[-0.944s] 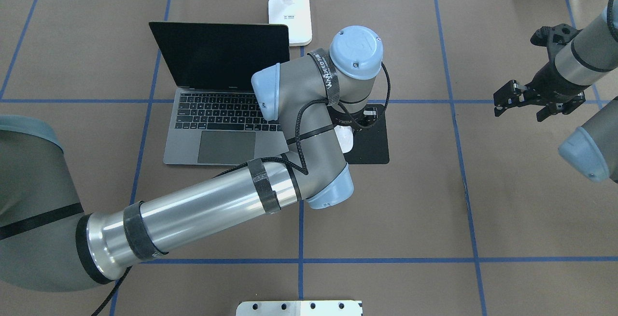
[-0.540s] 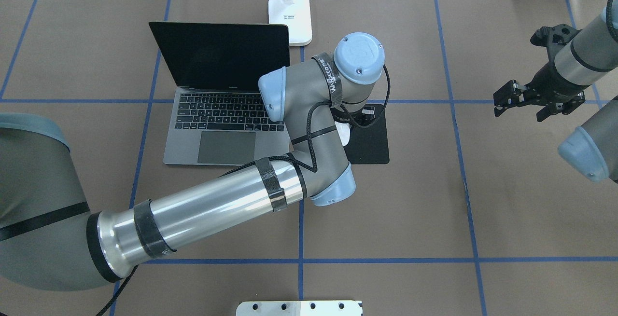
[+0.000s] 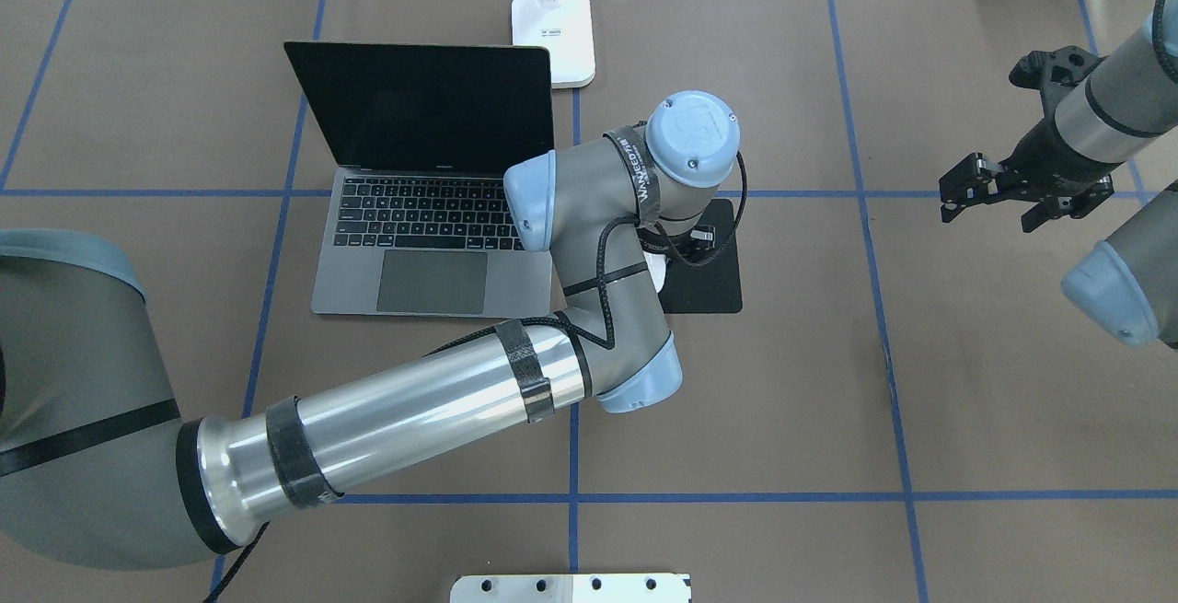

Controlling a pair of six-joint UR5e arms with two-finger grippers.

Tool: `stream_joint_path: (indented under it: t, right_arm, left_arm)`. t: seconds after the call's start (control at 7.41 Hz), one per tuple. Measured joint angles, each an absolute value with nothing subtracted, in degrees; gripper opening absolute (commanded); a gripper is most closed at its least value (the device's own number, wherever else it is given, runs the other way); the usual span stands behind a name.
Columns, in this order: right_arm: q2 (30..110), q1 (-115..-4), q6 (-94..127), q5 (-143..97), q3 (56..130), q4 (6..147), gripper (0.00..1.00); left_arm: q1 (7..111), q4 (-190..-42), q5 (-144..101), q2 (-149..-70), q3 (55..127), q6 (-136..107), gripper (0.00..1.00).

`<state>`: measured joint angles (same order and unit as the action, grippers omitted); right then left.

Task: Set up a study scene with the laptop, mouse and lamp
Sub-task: 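Lower the white mouse onto the mouse pad with the left gripper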

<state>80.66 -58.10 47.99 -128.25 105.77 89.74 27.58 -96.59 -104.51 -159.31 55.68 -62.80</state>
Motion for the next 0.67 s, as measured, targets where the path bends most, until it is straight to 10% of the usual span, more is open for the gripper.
stream_joint_path:
  t: [0.13,0.4,0.67]
  right_arm:
    - [80.6,-58.1,48.0,-128.3,105.6,89.7,1.00]
    - [80.6,-58.1,48.0,-128.3,105.5,89.7,1.00]
    - [80.6,-58.1,48.0,-128.3,105.4,89.7,1.00]
  left_arm:
    - [27.2,-96.6,-104.5,-159.3,55.6,-62.9,0.07]
    - [26.9,-96.6,-104.5,-159.3,55.6,-63.1,0.74]
    - [26.8,-96.6,-104.5,-159.3,55.3,-63.2,0.92]
